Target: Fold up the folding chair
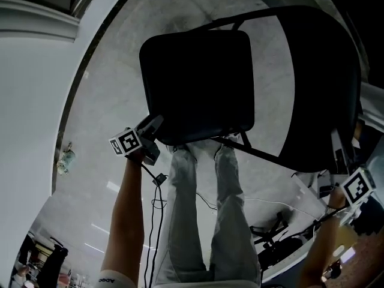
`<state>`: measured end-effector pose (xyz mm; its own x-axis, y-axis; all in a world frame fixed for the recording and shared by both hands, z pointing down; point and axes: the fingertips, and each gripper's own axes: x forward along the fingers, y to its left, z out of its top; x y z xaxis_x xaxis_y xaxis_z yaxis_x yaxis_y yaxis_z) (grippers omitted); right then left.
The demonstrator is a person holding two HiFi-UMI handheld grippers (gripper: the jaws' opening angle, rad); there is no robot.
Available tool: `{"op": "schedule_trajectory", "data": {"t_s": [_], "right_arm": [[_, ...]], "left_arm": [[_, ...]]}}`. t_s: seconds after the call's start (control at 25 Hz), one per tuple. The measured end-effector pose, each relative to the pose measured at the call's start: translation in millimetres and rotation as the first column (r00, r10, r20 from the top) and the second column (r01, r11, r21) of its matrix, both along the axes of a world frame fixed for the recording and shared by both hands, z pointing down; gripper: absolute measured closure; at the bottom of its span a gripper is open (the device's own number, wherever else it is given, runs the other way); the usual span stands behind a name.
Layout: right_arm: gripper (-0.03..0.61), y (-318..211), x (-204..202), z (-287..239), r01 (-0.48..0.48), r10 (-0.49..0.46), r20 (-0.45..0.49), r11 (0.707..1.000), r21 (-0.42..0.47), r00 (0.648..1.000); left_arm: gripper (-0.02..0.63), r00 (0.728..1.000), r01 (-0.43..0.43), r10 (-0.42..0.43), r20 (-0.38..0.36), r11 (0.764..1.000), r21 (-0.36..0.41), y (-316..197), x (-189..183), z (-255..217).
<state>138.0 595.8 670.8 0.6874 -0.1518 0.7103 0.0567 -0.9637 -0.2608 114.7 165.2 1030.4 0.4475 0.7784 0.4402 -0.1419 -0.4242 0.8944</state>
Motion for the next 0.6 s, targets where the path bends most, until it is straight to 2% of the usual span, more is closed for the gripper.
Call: {"op": "schedule_trajectory", "data": {"t_s": [0.24,0.44,0.6], "right_arm": [[0.443,26.9,6.2,17.1,0.015,-0.015,-0.001,0.998,0.057,1.0],[0.443,51.2,10.4,37.4,0.035,-0.035,-0.003,0.992,0.123,0.999],[0.443,78.1,9.6,57.4,0.017,-0.017,-0.001,0.982,0.189,1.0]], "left_arm": [[0.273,1.0,-0.01,0.01,-0.028,1.0,0.013,4.0,2.5,-15.9],[0.273,0.998,0.002,-0.003,-0.059,1.0,-0.021,6.4,0.3,-31.1],[0.273,0.997,-0.002,0.001,-0.078,1.0,-0.009,17.7,-3.1,-40.4]]}}
